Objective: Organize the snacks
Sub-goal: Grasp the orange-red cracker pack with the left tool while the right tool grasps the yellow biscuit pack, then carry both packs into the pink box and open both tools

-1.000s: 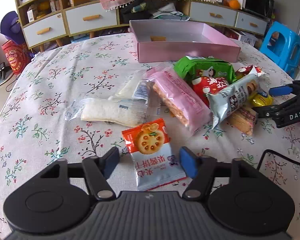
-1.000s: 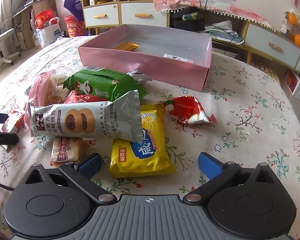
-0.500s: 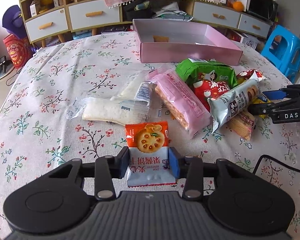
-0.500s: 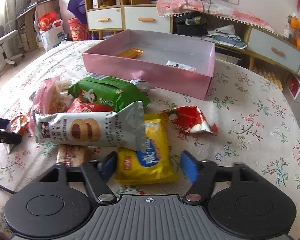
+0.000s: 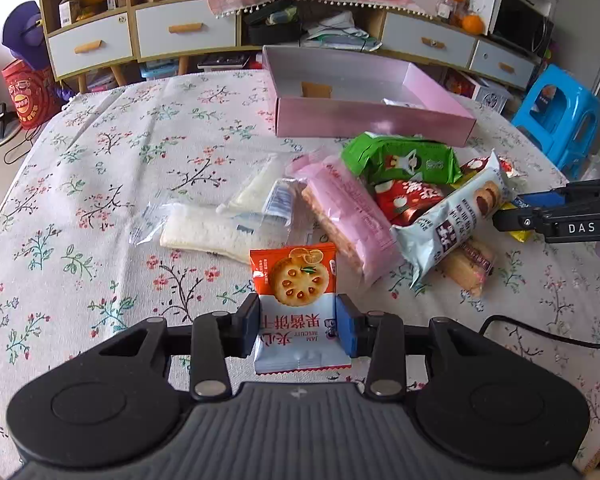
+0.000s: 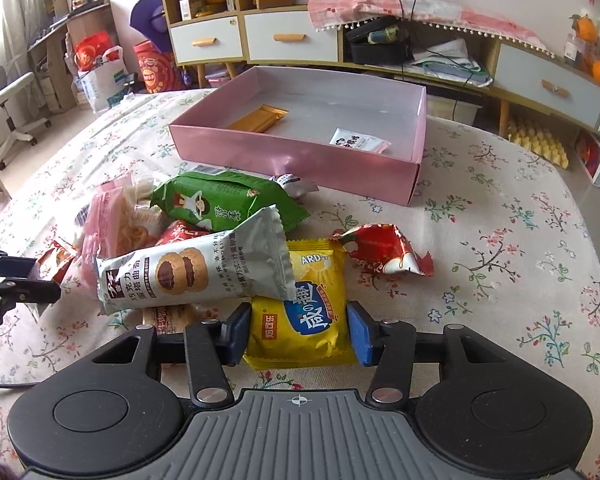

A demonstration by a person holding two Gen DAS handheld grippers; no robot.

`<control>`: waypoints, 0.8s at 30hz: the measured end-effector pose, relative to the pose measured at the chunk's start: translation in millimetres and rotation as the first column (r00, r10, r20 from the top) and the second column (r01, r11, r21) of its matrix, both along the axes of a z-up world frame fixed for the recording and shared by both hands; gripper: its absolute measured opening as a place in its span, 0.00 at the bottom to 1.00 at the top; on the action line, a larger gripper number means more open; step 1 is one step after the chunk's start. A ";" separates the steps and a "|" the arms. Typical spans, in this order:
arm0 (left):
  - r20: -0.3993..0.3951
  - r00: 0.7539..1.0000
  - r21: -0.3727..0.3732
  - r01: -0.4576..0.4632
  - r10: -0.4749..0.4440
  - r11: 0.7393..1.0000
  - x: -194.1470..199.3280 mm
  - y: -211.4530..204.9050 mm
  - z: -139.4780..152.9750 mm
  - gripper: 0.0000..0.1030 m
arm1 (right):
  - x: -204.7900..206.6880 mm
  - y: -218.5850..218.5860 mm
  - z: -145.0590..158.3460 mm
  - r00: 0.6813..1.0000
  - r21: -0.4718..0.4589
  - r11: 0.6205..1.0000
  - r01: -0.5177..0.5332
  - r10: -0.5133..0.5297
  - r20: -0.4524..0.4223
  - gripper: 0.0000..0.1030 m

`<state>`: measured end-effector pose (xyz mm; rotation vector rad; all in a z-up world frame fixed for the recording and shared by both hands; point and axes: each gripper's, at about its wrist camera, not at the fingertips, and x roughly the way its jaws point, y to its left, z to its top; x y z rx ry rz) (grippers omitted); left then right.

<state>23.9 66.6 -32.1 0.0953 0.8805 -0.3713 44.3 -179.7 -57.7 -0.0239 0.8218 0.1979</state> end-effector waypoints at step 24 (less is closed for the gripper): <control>0.023 1.000 -0.078 0.011 -0.010 0.997 1.9 -10.3 20.4 0.35 | -9.6 -34.8 40.8 0.993 0.094 0.990 0.104 -0.109 0.050 0.47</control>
